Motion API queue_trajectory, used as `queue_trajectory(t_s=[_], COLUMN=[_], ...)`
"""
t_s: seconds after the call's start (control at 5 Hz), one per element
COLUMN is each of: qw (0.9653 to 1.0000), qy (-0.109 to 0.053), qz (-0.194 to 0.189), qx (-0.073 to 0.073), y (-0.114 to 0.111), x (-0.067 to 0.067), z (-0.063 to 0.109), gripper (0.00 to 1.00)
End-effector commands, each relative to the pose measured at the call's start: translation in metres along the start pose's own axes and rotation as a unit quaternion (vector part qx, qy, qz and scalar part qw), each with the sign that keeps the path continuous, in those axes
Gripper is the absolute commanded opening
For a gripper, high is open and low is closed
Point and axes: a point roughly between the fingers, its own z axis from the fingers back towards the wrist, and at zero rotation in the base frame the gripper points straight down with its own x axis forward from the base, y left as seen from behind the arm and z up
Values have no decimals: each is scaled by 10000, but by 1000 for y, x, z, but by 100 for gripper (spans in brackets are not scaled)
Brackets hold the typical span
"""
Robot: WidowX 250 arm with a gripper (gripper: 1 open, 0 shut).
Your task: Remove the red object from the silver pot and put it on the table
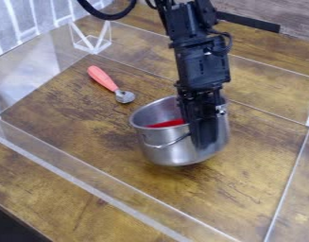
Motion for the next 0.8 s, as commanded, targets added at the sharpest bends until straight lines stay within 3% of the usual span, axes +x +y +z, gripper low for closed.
queue_trajectory(t_s=[0.0, 0.6], qw=[9998, 9991], qy=[81, 190], qz=[-162, -341], qx=[-60, -166], y=[9, 20], x=[-8, -17], z=[-4, -13], gripper=[0, 0])
